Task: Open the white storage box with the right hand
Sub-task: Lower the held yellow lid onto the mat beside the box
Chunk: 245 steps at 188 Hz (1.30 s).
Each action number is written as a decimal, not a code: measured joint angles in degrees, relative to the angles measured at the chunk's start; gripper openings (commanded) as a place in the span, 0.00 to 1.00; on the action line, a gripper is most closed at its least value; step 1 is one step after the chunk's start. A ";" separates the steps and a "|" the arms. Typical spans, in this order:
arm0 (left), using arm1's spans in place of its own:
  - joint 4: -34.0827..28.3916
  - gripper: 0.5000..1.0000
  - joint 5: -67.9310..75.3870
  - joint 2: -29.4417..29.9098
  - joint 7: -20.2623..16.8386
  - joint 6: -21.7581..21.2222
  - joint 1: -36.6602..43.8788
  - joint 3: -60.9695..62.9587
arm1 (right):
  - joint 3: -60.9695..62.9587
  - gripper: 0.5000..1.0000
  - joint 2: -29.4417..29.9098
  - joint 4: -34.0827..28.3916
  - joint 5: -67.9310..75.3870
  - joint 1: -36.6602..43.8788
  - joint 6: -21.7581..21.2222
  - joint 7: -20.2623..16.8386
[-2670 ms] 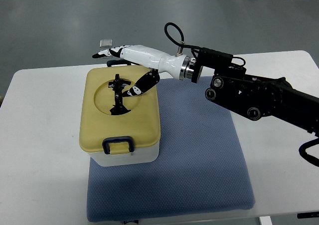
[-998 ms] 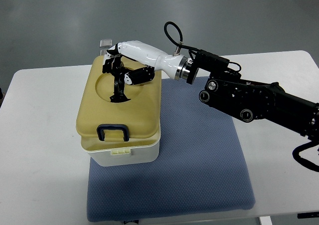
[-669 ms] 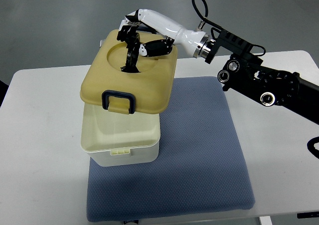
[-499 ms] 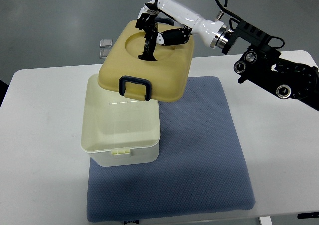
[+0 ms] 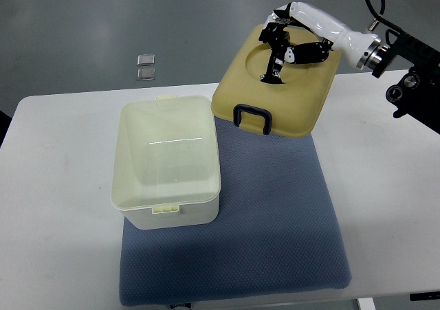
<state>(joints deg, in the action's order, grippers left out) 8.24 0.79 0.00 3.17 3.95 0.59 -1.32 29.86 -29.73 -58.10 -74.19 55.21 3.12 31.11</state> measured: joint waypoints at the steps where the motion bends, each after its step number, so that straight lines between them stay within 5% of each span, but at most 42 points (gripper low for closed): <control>1: 0.00 1.00 0.00 0.00 0.00 0.00 0.00 0.00 | 0.00 0.00 -0.08 0.00 0.00 -0.06 -0.05 0.12; 42: 0.00 1.00 0.00 0.00 0.00 0.00 0.01 0.00 | -0.67 0.00 -1.42 0.00 -0.25 -2.83 -0.97 3.75; 245: 0.30 1.00 0.00 0.00 -0.02 0.00 0.01 -0.10 | -5.82 0.00 -4.49 2.22 -1.77 -10.19 0.87 3.90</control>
<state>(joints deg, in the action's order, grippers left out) 8.54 0.79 0.00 3.15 3.96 0.60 -1.43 24.03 -34.22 -55.88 -75.96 45.02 3.99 35.00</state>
